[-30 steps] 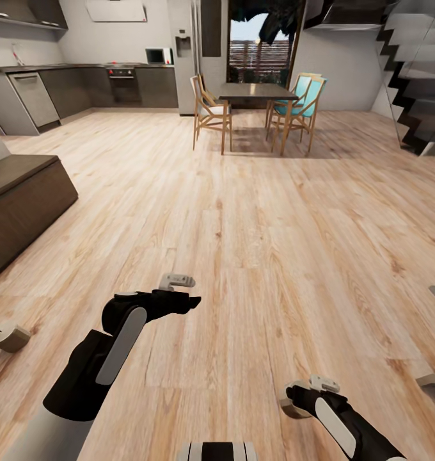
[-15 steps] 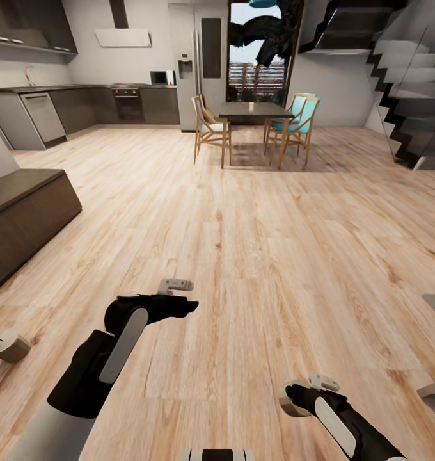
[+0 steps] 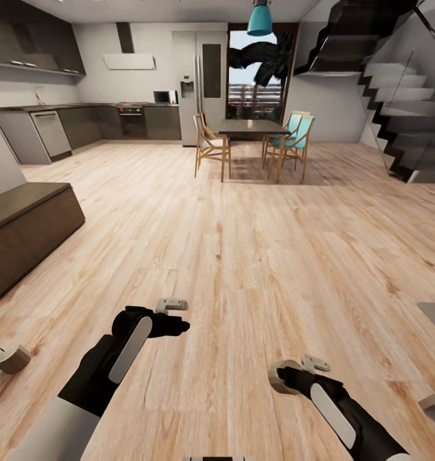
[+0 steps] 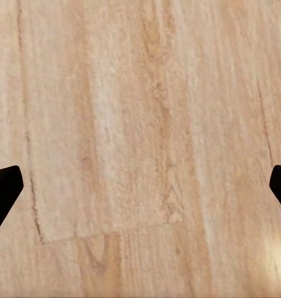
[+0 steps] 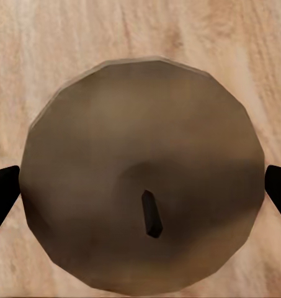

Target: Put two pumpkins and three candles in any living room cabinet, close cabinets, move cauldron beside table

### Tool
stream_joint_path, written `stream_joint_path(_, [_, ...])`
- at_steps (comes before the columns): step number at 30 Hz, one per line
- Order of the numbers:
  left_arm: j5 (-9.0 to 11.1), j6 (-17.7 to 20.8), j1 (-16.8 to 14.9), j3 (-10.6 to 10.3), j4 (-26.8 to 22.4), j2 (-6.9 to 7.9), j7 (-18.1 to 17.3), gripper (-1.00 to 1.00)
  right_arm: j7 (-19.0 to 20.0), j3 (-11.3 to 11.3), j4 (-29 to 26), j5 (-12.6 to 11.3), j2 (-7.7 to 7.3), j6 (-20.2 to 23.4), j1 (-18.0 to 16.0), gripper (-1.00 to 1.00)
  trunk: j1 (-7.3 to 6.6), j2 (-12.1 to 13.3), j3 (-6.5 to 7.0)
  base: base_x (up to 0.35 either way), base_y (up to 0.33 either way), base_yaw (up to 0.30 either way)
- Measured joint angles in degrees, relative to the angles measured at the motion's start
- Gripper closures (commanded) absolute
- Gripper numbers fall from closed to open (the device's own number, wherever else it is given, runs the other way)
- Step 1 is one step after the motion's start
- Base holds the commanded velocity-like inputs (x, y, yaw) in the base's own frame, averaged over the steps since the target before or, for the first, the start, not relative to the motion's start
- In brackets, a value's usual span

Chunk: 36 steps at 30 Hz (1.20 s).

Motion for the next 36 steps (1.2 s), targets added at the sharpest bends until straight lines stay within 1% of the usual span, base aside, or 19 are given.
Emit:
stream_joint_path(3, [0.0, 0.0, 0.0, -0.05, 0.16, -0.02, -0.03, -1.0, -0.14, -0.1, -1.87, 0.03, -0.11, 1.74, 0.04, 1.0, -0.08, 0.04, 0.67, 0.0, 0.0, 0.0])
stream_joint_path(5, [-0.04, 0.0, 0.0, -0.07, 0.24, -0.03, -0.06, -1.0, -1.05, -0.29, -3.02, 0.06, -0.16, 3.2, 0.06, 1.0, -0.13, 0.07, 1.11, 0.0, 0.0, 0.0])
stream_joint_path(8, [-0.07, 0.0, 0.0, -0.08, 0.3, 0.0, -0.09, -1.0, -3.58, -0.39, -5.2, 0.02, -0.07, 4.99, 0.06, 1.0, -0.21, 0.11, 1.78, 0.0, 0.0, 0.0])
stream_joint_path(10, [-0.08, 0.0, 0.0, -0.09, 0.32, 0.03, -0.1, -1.0, -6.33, -0.33, -8.45, -0.03, 0.08, 6.72, 0.09, 1.0, -0.26, 0.13, 2.22, 0.0, 0.0, 0.0])
stream_joint_path(12, [-0.08, 0.0, 0.0, -0.09, 0.32, 0.04, -0.1, -1.0, -7.93, -0.37, -10.16, -0.07, 0.15, 7.98, 0.12, 1.0, -0.31, 0.16, 2.66, 0.0, 0.0, 0.0])
stream_joint_path(13, [-0.08, 0.0, 0.0, -0.09, 0.33, 0.03, -0.1, -1.0, -9.44, -0.39, -11.69, -0.04, 0.19, 9.15, 0.13, 1.0, -0.34, 0.17, 2.89, 0.0, 0.0, 0.0])
stream_joint_path(15, [-0.09, 0.0, 0.0, -0.08, 0.36, 0.04, -0.11, -1.0, -11.24, -0.4, -14.2, -0.3, 0.14, 10.37, 0.16, 1.0, -0.39, 0.2, 3.33, 0.0, 0.0, 0.0])
stream_joint_path(16, [-0.09, 0.0, 0.0, -0.05, 0.4, 0.04, -0.11, -1.0, -11.98, -0.48, -15.59, -0.37, 0.07, 10.88, 0.19, 1.0, -0.42, 0.21, 3.55, 0.0, 0.0, 0.0])
stream_joint_path(19, [-0.1, 0.0, -0.04, -0.02, 1.02, 0.05, -0.07, -1.0, -12.78, -0.6, -17.03, -0.71, -0.11, 11.52, 0.36, 1.0, -0.49, 0.26, 4.21, 0.0, 0.0, 0.0])
stream_joint_path(22, [-0.04, 0.01, -0.46, 0.02, 3.97, 0.05, -0.04, -1.0, -13.1, -0.64, -17.59, -0.87, -0.19, 11.73, 0.51, 1.0, -0.57, 0.3, 4.88, 0.0, 0.0, 0.0])
stream_joint_path(24, [0.11, 0.01, -1.52, 0.08, 8.85, 0.05, -0.02, -1.0, -13.24, -0.66, -17.81, -0.9, -0.2, 11.85, 0.57, 1.0, -0.62, 0.33, 5.32, 0.0, 0.0, 0.0])
stream_joint_path(25, [0.16, 0.01, -1.92, 0.11, 10.07, 0.05, -0.02, -1.0, -13.26, -0.67, -17.84, -0.89, -0.21, 11.86, 0.58, 1.0, -0.65, 0.35, 5.54, 0.0, 0.0, 0.0])
stream_joint_path(26, [0.15, 0.01, -2.33, 0.13, 11.2, 0.05, 0.0, -1.0, -13.27, -0.67, -17.87, -0.88, -0.21, 11.88, 0.59, 1.0, -0.86, 0.74, 5.72, 0.0, 0.0, 0.0])
stream_joint_path(27, [0.11, -0.6, -3.03, 0.17, 13.22, 0.08, 0.0, -1.0, -13.31, -0.64, -17.9, -0.87, -0.22, 11.9, 0.6, 1.0, -1.08, 1.14, 5.9, 0.0, 0.0, 0.0])
stream_joint_path(30, [0.18, -2.37, -4.54, 0.22, 17.28, 0.16, 0.02, -1.0, -13.37, -0.66, -17.95, -0.8, -0.24, 11.92, 0.61, 1.0, -1.74, 2.35, 6.44, 0.0, 0.0, 0.0])
stream_joint_path(32, [0.27, -2.88, -5.3, 0.26, 19.22, 0.19, 0.02, -1.0, -13.34, -0.67, -17.96, -0.82, -0.24, 11.87, 0.61, 1.0, -2.18, 3.15, 6.8, 0.0, 0.0, 0.0])
stream_joint_path(36, [0.4, -3.78, -5.82, 0.26, 21.0, 0.21, 0.02, -1.0, -13.36, -0.67, -17.96, -0.84, -0.23, 11.83, 0.62, 1.0, -2.18, 3.16, 6.8, 0.0, 0.0, 0.0])
